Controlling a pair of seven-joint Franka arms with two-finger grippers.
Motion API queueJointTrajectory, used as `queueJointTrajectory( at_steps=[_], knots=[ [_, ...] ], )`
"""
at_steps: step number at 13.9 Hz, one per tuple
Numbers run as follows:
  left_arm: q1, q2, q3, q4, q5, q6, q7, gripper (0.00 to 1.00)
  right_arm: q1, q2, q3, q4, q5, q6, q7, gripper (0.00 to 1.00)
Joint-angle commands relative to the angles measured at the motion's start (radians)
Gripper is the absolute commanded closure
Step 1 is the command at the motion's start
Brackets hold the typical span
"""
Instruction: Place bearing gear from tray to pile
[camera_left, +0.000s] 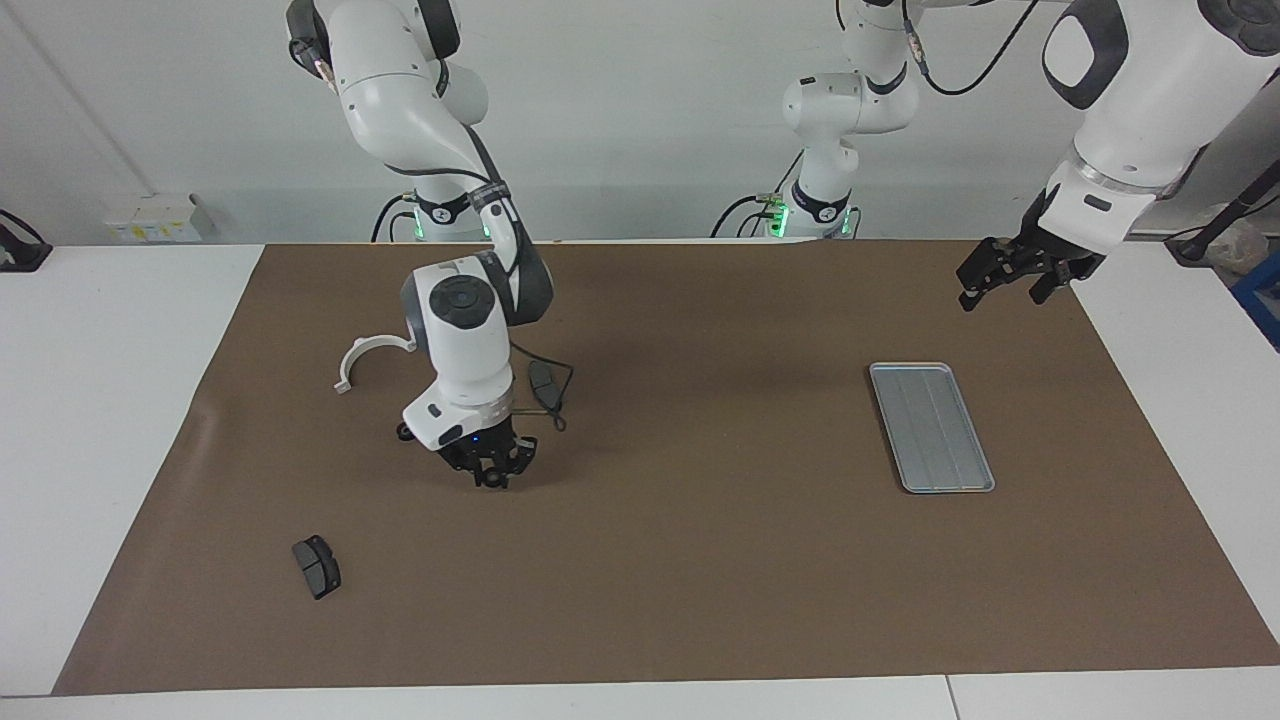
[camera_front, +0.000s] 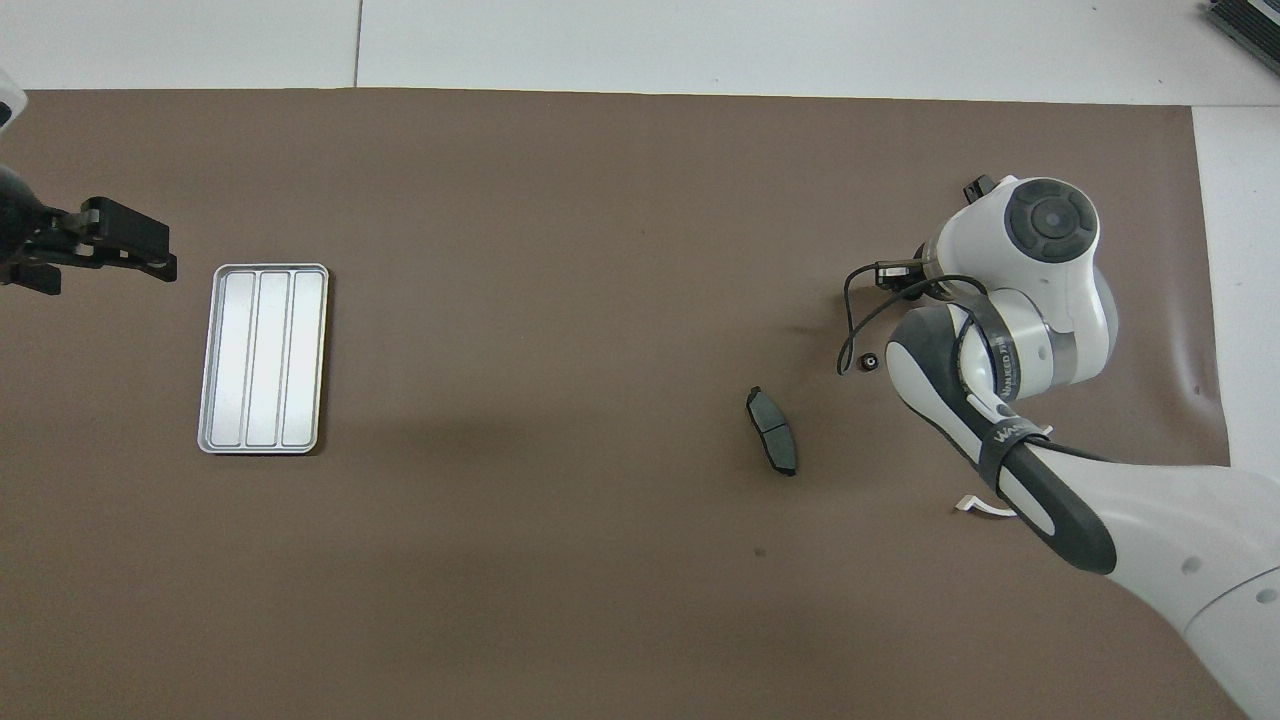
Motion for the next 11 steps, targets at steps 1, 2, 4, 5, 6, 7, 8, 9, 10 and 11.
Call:
queueJointTrajectory(
  at_steps=[1,2,4,5,6,7,8,9,10,11],
  knots=[
    [0.01,-0.029,-0.007,-0.039,0.01,0.023,0.005,0.0,-0.05,-0.007,0.019,-0.015,0.001,0.022,-0.052,0.47],
    [0.01,-0.029,-0.007,-0.039,0.01,0.023,0.005,0.0,-0.058,-0.007,0.019,-0.009,0.001,0.022,-0.052,0.04],
    [0.01,-0.029,-0.007,-0.039,0.01,0.023,0.005,0.0,-0.055,-0.008,0.019,0.008,0.038,0.025,-0.041,0.0],
    [0.01,-0.029,-0.007,-0.039,0.01,0.023,0.005,0.0,-0.055,-0.017,0.018,0.022,0.05,0.033,-0.039,0.0],
    [0.01,-0.029,-0.007,-0.039,0.01,0.023,0.005,0.0,-0.055,-0.031,0.017,0.036,0.05,0.022,-0.039,0.0],
    [0.01,-0.029,-0.007,-0.039,0.01,0.023,0.005,0.0,-0.052,-0.065,0.017,0.036,0.052,0.004,-0.038,0.0],
    [0.01,-0.029,-0.007,-0.039,0.01,0.023,0.005,0.0,-0.046,-0.097,0.019,0.036,0.052,-0.039,-0.036,0.0],
    [0.01,-0.029,-0.007,-0.039,0.01,0.023,0.005,0.0,-0.041,-0.14,0.021,0.036,0.052,-0.086,-0.03,0.0],
    [0.01,-0.029,-0.007,-0.039,0.01,0.023,0.005,0.0,-0.038,-0.183,0.022,0.036,0.052,-0.126,-0.021,0.0],
    [0.01,-0.029,-0.007,-0.039,0.01,0.023,0.005,0.0,-0.037,-0.221,0.025,0.036,0.052,-0.174,-0.019,0.0]
  ],
)
